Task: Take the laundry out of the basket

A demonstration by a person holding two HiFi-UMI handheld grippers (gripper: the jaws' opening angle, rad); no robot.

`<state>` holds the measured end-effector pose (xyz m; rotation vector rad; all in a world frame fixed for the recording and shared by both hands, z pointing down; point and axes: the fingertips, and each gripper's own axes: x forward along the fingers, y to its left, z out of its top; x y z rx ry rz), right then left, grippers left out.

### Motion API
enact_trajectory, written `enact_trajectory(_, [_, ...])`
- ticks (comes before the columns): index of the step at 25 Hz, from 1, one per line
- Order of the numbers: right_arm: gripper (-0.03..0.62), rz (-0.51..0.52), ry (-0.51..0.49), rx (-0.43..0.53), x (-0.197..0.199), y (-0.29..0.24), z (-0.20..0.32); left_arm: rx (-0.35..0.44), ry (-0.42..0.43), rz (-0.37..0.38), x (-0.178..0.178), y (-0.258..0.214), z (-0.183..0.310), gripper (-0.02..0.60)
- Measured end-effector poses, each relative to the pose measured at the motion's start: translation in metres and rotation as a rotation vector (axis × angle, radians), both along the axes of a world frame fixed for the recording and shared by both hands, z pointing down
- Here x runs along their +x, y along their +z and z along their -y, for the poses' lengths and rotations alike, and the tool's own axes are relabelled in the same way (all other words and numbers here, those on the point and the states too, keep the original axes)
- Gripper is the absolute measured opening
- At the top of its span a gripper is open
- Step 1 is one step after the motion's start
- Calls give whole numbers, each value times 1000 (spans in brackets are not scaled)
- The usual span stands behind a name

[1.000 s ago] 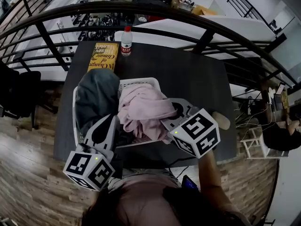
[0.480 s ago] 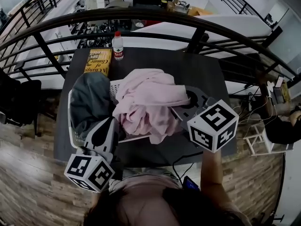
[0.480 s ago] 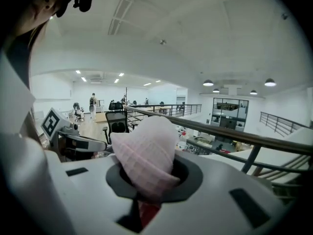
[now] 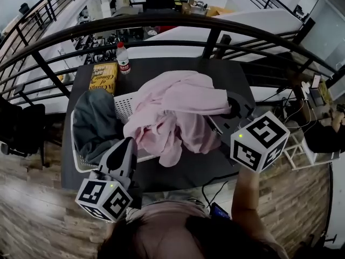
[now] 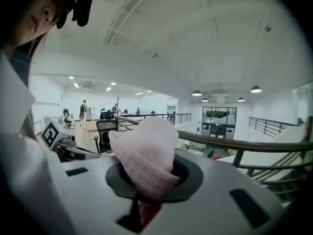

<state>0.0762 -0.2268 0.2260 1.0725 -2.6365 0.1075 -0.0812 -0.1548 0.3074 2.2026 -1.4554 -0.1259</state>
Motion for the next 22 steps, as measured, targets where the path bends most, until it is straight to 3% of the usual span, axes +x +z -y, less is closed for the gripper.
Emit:
enact_trajectory(17, [64,32,145,71,22,-13,-9,7,107,2,-2,17,9,-3])
enact_trajectory(22, [64,38,195,96,87,-26,-13,5,143,8,55,11,13,-3])
